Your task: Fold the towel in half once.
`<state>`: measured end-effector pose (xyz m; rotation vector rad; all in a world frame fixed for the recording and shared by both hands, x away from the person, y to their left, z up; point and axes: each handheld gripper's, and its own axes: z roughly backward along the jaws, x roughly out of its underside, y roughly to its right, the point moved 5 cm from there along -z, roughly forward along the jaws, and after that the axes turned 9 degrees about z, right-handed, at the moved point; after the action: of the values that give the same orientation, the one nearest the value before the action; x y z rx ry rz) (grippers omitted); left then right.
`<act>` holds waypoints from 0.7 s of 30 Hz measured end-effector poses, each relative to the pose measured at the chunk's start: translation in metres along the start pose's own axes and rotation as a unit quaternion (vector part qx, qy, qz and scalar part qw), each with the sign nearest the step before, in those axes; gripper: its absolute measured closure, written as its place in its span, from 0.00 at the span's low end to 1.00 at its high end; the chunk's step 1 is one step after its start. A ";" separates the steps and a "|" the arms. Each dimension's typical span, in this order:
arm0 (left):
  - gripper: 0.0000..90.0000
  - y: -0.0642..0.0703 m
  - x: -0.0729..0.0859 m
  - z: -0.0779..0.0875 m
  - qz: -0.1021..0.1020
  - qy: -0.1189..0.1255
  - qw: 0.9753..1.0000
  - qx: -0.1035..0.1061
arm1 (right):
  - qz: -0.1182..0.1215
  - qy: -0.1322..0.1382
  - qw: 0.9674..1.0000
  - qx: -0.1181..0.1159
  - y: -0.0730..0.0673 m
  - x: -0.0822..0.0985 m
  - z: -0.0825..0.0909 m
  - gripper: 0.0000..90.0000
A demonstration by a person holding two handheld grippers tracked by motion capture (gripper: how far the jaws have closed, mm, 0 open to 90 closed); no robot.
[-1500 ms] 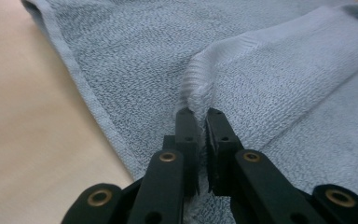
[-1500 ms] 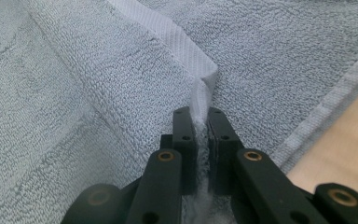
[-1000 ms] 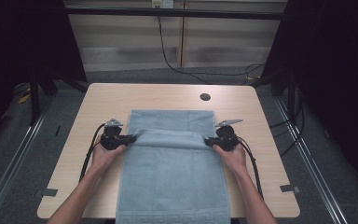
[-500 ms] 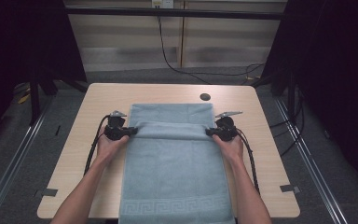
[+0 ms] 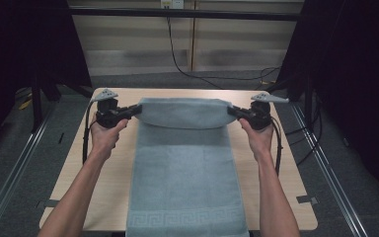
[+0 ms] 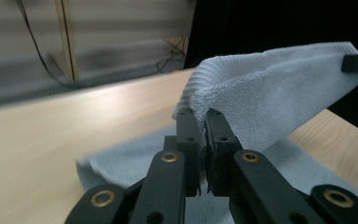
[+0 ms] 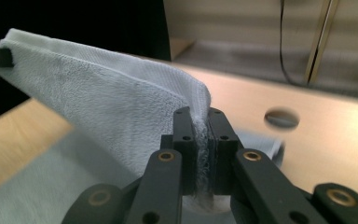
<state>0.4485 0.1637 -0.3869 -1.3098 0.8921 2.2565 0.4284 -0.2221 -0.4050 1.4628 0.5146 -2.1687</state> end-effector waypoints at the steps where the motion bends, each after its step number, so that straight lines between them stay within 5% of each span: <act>1: 0.95 0.005 -0.006 0.005 0.000 0.010 1.000 0.006 | 0.001 0.011 1.000 -0.002 0.000 -0.009 0.005 0.94; 5: 0.95 0.023 -0.012 0.027 -0.020 0.025 0.999 0.027 | 0.018 0.044 0.999 -0.006 -0.008 -0.034 0.027 0.94; 8: 0.95 0.034 -0.001 0.048 -0.028 0.029 0.998 0.053 | 0.042 0.051 0.998 -0.013 -0.020 -0.041 0.042 0.94; 15: 0.95 0.053 0.025 0.083 -0.035 0.033 0.996 0.075 | 0.075 0.052 0.995 -0.027 -0.048 -0.031 0.084 0.94; 21: 0.95 0.073 0.039 0.113 -0.060 0.028 0.994 0.091 | 0.099 0.049 0.993 -0.037 -0.071 -0.024 0.120 0.94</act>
<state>0.3147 0.1885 -0.3553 -1.3135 0.9858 2.0054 0.3051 -0.2255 -0.3365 1.5191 0.4579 -1.9131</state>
